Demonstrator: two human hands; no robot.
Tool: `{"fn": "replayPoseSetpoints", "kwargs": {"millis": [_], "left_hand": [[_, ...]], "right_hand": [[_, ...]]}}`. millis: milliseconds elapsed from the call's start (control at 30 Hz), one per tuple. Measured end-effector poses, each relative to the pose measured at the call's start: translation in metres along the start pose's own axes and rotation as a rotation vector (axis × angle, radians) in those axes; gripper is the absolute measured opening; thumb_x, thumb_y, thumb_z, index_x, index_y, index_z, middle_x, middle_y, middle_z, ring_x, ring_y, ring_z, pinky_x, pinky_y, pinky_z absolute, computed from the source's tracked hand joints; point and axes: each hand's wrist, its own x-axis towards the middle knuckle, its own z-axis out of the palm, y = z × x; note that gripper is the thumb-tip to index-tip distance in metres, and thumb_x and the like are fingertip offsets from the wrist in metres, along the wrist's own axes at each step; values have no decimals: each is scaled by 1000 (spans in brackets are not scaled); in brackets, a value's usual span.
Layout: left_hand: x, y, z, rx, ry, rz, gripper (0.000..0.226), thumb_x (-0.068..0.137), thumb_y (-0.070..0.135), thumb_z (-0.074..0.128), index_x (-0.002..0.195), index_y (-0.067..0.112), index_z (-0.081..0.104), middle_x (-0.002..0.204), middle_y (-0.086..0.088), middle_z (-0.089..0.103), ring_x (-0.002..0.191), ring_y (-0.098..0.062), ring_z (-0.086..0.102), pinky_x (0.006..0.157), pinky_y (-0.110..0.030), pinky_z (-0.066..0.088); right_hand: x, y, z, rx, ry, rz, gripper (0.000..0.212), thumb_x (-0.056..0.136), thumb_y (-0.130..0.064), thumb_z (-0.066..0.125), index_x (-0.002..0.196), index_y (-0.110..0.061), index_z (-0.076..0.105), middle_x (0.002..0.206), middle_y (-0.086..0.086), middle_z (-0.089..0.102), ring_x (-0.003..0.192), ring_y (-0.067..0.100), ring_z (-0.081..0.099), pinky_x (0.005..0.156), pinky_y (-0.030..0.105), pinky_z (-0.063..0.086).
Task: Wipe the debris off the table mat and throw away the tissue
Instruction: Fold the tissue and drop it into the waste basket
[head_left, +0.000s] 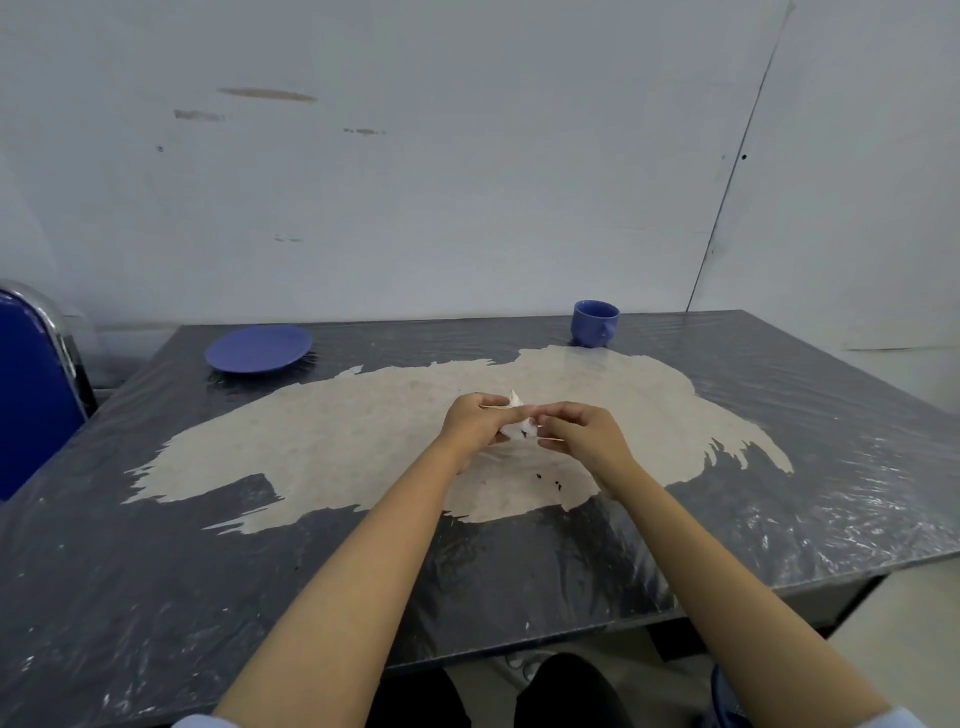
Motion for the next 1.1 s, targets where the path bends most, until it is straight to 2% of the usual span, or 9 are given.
{"fn": "replayPoseSetpoints", "kwargs": {"millis": [100,200,267,433,533,633,800,933,1100], "left_hand": [[0,-4,-1,103,40,88,48,80,18,77,124,6,62,118,-12,66,106,-25,65,91,-37,56],[-4,-12,0,307,57,218,30,79,15,76,109,16,72,99,-5,69,92,-16,64,71,-16,51],[-8,-16,3,368,52,287,24,78,14,76,102,19,75,93,0,70,87,-12,63,60,-7,47],[-14,-10,9,584,-18,403,21,84,15,69,103,18,78,105,-2,73,88,-11,63,71,-15,46],[-15,-5,9,732,-43,421,23,86,13,66,105,18,77,107,-4,71,86,-11,60,73,-19,45],[-19,-1,9,807,-92,407,27,85,9,62,106,18,77,109,-5,71,90,-16,65,77,-24,53],[-25,7,5,822,-187,357,32,79,14,65,109,17,76,110,-3,73,89,-12,65,69,-17,48],[-27,4,9,775,-146,335,26,89,30,63,105,16,77,106,-5,74,67,-4,57,58,-12,40],[-29,-5,12,694,-79,335,16,85,22,71,96,14,80,99,-5,76,90,-15,68,81,-25,54]], "right_hand": [[2,-3,-3,20,14,73,17,91,-6,58,100,-12,70,90,6,77,83,18,74,72,27,61],[2,-1,-11,-25,58,65,15,90,-10,59,102,-15,68,92,3,76,84,18,73,71,27,61],[1,1,-16,-36,73,62,15,90,-11,60,102,-15,68,95,3,75,85,19,72,72,29,61],[-3,1,-23,-59,82,70,16,90,-14,61,104,-15,70,97,2,74,86,19,71,78,35,60],[-4,-2,-25,-77,82,75,17,92,-15,60,105,-15,70,98,0,73,88,19,71,76,32,60],[-5,-4,-27,-69,83,73,16,93,-13,58,104,-15,70,97,-1,73,87,18,71,72,29,60],[-8,-5,-30,-81,88,79,15,94,-14,57,99,-20,70,95,-4,73,85,17,71,67,26,60],[-11,-6,-32,-79,82,84,14,94,-15,57,97,-22,69,95,-5,73,85,16,71,66,24,59],[-16,-5,-35,-63,67,74,15,95,-14,56,99,-18,70,96,-3,74,85,17,71,70,27,60]]}}
